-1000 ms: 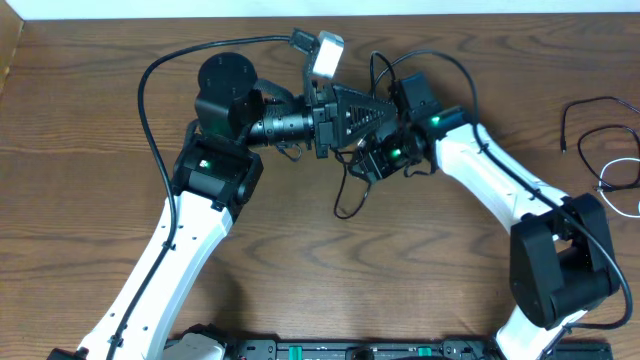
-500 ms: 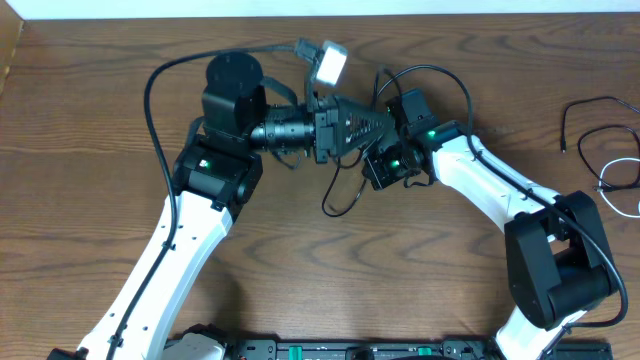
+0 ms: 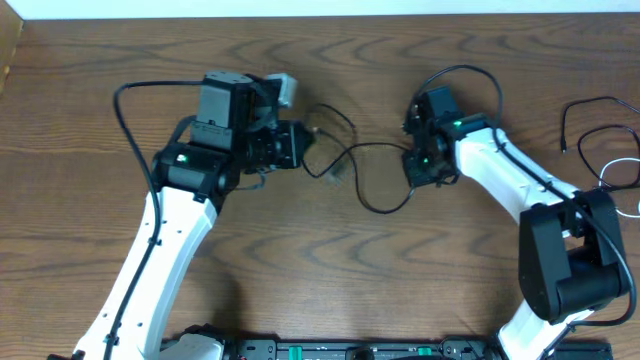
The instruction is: Untangle cables
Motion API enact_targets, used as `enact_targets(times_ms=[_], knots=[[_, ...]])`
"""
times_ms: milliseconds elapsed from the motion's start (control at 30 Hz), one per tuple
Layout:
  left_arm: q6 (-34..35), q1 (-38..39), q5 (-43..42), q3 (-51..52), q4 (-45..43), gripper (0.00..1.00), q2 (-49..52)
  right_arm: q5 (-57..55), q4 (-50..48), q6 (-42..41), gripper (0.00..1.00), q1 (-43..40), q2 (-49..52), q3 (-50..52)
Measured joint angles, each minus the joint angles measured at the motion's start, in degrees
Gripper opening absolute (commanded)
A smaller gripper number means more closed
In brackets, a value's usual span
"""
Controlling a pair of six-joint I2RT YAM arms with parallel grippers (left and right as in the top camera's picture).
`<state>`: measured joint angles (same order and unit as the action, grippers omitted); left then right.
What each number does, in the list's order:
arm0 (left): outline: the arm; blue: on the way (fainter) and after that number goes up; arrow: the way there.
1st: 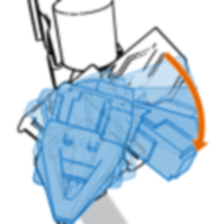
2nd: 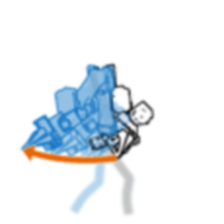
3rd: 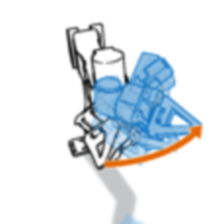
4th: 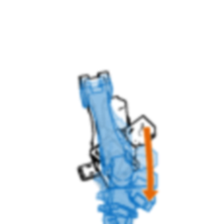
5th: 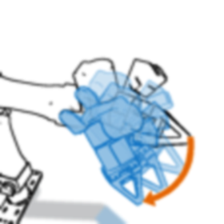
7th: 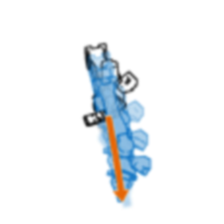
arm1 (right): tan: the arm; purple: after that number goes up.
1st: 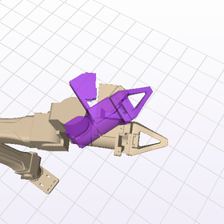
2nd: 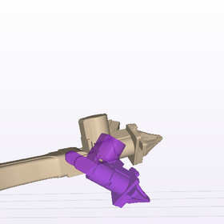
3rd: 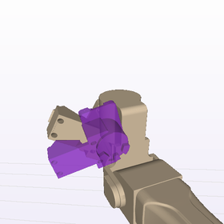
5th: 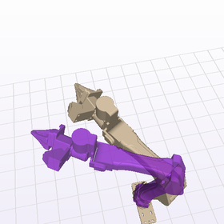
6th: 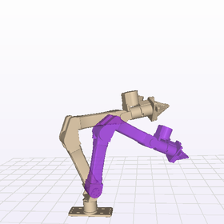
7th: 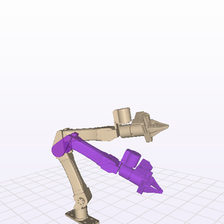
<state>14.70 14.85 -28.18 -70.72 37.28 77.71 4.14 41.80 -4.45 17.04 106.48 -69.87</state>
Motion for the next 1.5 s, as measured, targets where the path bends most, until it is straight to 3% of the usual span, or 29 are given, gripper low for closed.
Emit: enact_targets(times_ms=[67, 133, 233, 500, 867, 1200, 1500], knots=[[-0.33, -0.20, 2.86, 0.00, 1.55, 0.16, 0.00, -0.55, -0.02, -0.17, 0.01, -1.18, -0.04, -0.02], [-0.83, -0.17, 4.48, 0.00, 2.82, 0.35, 0.00, -1.03, 0.02, -0.39, 0.01, -2.47, -0.33, -0.09], [-1.33, -0.13, 5.99, 0.00, 4.37, 0.43, 0.00, -1.55, 0.02, -0.57, 0.01, -3.91, -1.84, -0.50], [-1.33, -0.13, 7.39, 0.00, 6.29, 0.44, -0.02, -3.30, -3.63, -0.76, 0.01, -8.70, -12.33, -4.63], [-1.33, -0.13, 7.56, 1.60, 7.82, 0.44, -0.02, -10.08, -19.82, -1.22, 0.01, -20.94, -27.43, -6.23], [-1.44, -0.13, 7.56, 1.75, 8.63, 0.45, -0.02, -16.92, -22.38, -2.56, 0.01, -31.71, -27.80, -6.32], [-1.44, -0.13, 11.02, 1.77, 8.85, 0.45, -0.02, -11.80, -20.11, -4.68, 0.01, -42.99, -22.75, -6.36]])
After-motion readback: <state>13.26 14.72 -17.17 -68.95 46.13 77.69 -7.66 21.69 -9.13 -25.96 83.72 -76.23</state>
